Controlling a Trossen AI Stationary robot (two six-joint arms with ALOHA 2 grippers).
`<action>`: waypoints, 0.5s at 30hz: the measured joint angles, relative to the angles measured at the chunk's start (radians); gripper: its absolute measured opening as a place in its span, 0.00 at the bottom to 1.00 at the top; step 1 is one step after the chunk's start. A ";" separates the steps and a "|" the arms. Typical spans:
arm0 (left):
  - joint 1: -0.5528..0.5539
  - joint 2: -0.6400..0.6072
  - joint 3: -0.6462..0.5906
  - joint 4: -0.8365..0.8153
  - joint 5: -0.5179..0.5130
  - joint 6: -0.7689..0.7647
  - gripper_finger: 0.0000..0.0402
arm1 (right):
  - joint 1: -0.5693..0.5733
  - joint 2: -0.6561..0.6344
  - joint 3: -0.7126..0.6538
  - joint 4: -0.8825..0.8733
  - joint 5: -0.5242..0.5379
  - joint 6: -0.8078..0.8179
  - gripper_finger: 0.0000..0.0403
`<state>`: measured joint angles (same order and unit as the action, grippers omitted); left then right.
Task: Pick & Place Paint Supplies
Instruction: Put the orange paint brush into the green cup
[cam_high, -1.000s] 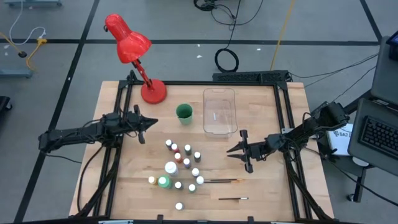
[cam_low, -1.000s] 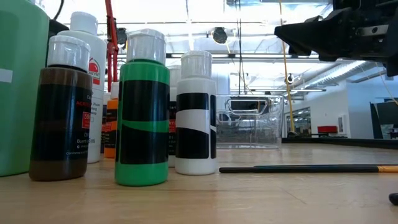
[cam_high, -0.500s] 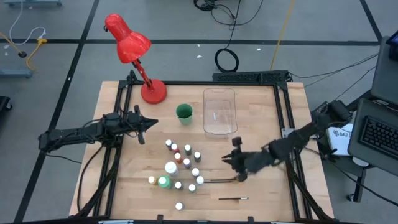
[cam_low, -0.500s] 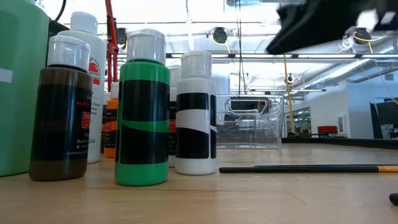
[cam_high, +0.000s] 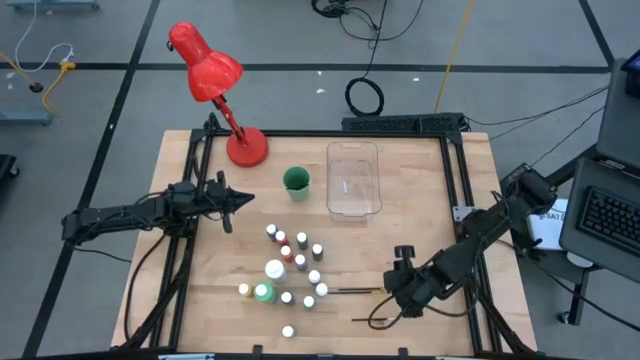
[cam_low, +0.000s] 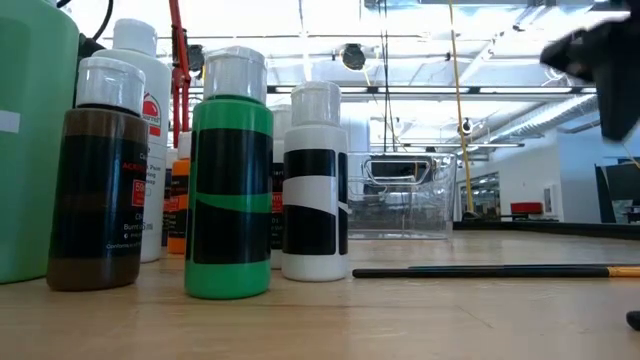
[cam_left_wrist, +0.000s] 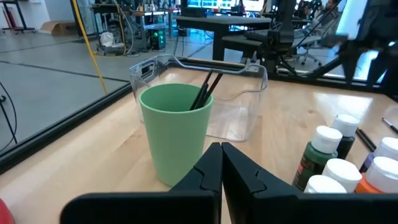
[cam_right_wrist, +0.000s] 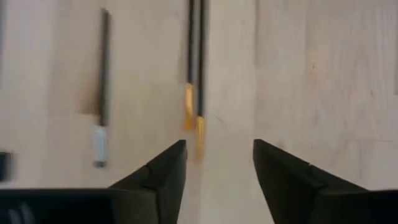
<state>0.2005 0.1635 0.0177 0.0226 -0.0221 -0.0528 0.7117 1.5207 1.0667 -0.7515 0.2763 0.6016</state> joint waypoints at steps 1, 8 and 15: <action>0.000 0.000 0.000 0.002 -0.001 0.000 0.03 | 0.000 0.000 -0.025 0.025 -0.011 -0.005 0.47; 0.000 0.000 -0.001 0.016 -0.003 0.002 0.02 | -0.003 -0.002 -0.204 0.282 -0.069 -0.069 0.47; 0.000 0.000 -0.001 0.017 -0.004 -0.009 0.03 | -0.003 -0.001 -0.296 0.419 -0.071 -0.104 0.45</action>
<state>0.2005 0.1635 0.0170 0.0395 -0.0265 -0.0616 0.7082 1.5192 0.7704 -0.3326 0.2054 0.4980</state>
